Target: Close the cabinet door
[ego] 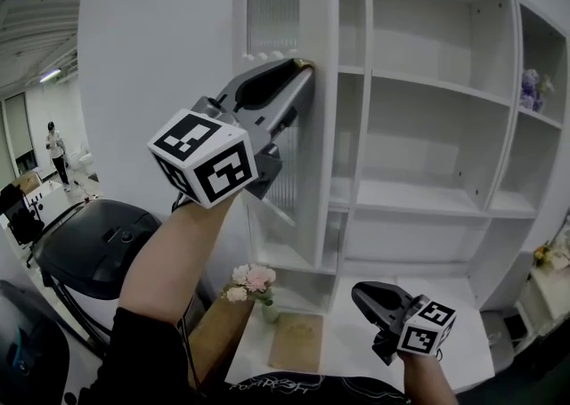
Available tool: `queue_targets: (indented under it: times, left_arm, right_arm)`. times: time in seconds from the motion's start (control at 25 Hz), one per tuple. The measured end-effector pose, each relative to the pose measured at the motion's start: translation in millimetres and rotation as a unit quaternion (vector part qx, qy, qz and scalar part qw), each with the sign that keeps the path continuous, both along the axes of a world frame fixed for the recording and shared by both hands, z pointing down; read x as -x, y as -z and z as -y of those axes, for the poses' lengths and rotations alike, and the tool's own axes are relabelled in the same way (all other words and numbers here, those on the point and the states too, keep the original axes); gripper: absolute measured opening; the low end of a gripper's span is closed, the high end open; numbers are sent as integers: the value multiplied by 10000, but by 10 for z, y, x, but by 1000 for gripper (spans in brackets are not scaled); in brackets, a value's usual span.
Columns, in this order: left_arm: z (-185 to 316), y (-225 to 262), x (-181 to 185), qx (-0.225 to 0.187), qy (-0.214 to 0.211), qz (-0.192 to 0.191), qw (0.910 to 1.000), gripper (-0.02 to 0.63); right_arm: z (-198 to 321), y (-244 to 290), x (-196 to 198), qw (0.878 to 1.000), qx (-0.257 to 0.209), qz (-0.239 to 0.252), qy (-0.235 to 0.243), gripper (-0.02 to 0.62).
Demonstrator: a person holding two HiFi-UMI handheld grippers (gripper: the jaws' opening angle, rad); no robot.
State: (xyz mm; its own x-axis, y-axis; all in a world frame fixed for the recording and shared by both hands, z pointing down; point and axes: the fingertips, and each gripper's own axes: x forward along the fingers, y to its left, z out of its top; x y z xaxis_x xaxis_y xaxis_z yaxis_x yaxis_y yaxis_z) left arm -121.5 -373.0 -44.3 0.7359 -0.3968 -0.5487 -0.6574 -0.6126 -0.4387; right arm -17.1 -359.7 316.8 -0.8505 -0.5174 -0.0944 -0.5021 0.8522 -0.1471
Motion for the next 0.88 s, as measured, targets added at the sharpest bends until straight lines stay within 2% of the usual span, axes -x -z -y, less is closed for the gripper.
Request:
queue_targets:
  times: [0.32,0.88]
  left_arm:
    - [398,-23,-433,-428,966,466,9933,89]
    - [973,-23,-857,-646,1669,575,9822,85]
  right_arm:
    - [31,33,-353,9994,-72,107,-319,57]
    - [127,2,-901,9984,-51,84,-563,57]
